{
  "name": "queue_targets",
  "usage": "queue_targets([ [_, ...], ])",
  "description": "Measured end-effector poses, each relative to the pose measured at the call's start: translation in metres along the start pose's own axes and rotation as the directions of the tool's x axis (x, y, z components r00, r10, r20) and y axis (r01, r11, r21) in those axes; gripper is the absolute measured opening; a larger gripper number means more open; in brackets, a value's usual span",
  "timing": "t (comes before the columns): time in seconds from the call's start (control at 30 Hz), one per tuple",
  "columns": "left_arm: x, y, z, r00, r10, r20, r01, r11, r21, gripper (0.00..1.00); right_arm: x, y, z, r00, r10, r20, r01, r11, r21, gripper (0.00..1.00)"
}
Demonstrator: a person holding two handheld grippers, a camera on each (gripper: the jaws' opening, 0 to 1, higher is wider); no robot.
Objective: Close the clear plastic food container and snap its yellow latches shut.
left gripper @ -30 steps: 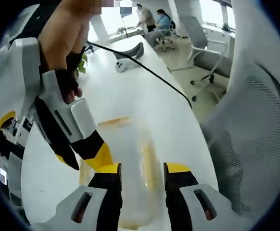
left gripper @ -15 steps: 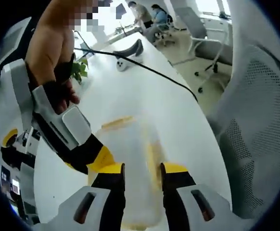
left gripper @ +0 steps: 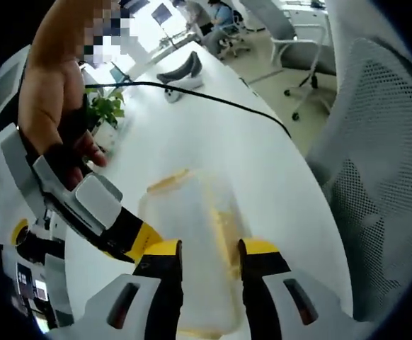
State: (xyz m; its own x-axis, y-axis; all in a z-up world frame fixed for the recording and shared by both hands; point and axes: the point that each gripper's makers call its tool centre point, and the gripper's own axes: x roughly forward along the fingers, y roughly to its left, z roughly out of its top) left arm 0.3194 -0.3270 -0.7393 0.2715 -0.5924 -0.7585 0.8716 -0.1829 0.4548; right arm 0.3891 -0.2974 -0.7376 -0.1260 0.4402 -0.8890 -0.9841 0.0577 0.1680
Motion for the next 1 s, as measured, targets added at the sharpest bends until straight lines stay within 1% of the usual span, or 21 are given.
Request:
queue_targets([
  [0.17, 0.0, 0.001, -0.001, 1.0, 0.003, -0.001, -0.003, 1.0, 0.007, 0.29, 0.0, 0.0, 0.0, 1.0, 0.007, -0.005, -0.007, 1.0, 0.004, 0.4],
  [0.23, 0.0, 0.003, 0.0, 1.0, 0.002, 0.002, -0.002, 1.0, -0.014, 0.28, 0.001, 0.0, 0.0, 1.0, 0.007, -0.007, -0.007, 1.0, 0.007, 0.39],
  [0.37, 0.0, 0.002, 0.0, 1.0, -0.002, 0.003, 0.002, 1.0, -0.012, 0.27, 0.001, 0.0, -0.001, 1.0, 0.006, -0.007, -0.006, 1.0, 0.012, 0.39],
  [0.6, 0.001, 0.003, -0.001, 1.0, 0.006, -0.013, -0.006, 1.0, -0.023, 0.25, 0.001, 0.001, 0.0, 1.0, 0.003, -0.018, -0.003, 1.0, 0.012, 0.38],
  [0.67, 0.001, 0.004, 0.0, 1.0, 0.008, -0.021, -0.009, 1.0, -0.028, 0.24, 0.002, 0.001, 0.0, 1.0, -0.002, -0.019, 0.003, 1.0, 0.029, 0.37],
  [0.7, 0.001, 0.004, -0.001, 1.0, 0.012, -0.025, -0.013, 1.0, -0.02, 0.24, 0.002, 0.0, 0.0, 1.0, -0.002, -0.019, 0.003, 1.0, 0.029, 0.37],
  [0.8, 0.002, 0.004, -0.001, 0.999, 0.016, -0.027, -0.017, 0.999, -0.028, 0.22, 0.002, 0.0, -0.001, 1.0, -0.001, -0.018, 0.001, 0.999, 0.037, 0.36],
  [0.83, -0.004, 0.018, -0.013, 0.992, 0.093, -0.089, -0.096, 0.995, -0.03, 0.2, 0.003, 0.002, -0.001, 1.0, 0.001, -0.017, 0.0, 0.999, 0.045, 0.36],
  [0.87, 0.008, 0.007, -0.01, 0.998, 0.03, -0.048, -0.033, 0.998, -0.053, 0.2, 0.002, 0.002, -0.002, 1.0, 0.0, -0.022, 0.001, 0.999, 0.032, 0.36],
  [0.9, 0.01, 0.005, -0.012, 0.999, 0.026, -0.044, -0.029, 0.998, -0.056, 0.2, 0.002, 0.002, -0.002, 1.0, 0.0, -0.024, 0.0, 0.999, 0.035, 0.36],
  [0.93, 0.003, 0.006, -0.008, 0.999, 0.022, -0.03, -0.024, 0.998, -0.06, 0.2, 0.002, 0.002, -0.002, 1.0, 0.002, -0.024, -0.001, 0.999, 0.039, 0.36],
  [0.97, 0.004, 0.007, -0.007, 0.999, 0.021, -0.032, -0.023, 0.998, -0.066, 0.2, 0.003, 0.002, -0.002, 1.0, 0.003, -0.026, -0.002, 0.999, 0.044, 0.35],
  [1.0, 0.001, 0.006, -0.004, 0.999, 0.022, -0.036, -0.023, 0.999, -0.043, 0.2, 0.003, 0.002, -0.002, 1.0, 0.002, -0.031, -0.001, 0.999, 0.041, 0.35],
])
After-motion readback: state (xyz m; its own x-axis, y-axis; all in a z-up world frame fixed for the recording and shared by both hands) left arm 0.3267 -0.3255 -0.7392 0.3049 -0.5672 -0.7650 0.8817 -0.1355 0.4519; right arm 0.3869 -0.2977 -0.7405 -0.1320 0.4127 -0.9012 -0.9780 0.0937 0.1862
